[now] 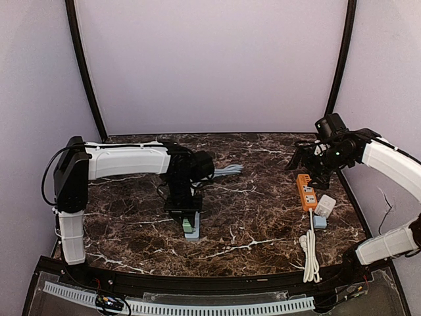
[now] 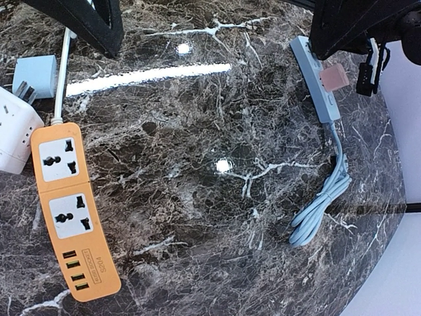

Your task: Insert the plug

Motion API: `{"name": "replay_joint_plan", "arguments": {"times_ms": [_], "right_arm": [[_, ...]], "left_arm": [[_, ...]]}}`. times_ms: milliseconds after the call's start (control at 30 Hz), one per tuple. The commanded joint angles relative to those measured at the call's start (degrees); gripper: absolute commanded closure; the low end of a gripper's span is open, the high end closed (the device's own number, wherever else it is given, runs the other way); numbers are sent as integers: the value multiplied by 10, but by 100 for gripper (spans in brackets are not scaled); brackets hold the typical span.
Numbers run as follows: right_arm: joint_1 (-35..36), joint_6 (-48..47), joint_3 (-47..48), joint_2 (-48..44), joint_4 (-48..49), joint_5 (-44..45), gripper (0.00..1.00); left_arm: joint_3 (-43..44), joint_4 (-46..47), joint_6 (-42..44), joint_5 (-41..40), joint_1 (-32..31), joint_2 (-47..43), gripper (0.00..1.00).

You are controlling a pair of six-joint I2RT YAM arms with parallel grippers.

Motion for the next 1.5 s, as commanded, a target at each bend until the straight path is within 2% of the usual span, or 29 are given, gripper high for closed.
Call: {"name": "replay_joint_plan", "arguments": {"times_ms": [0,500,1033,1467], "right_arm": [[-6,4,3,8,7,11,1],[-7,1,18,34,3,12,1],[-12,-10,19,14,-1,17,1],[-21,-15,7,-20,-7,19,1]], "left_arm": [[-53,68,62,-37,3,63,99],[-115,135,15,7,35,69,99],[-59,24,89,-83,43,66,99],[-35,8,146,-98,94,68,99]]}}
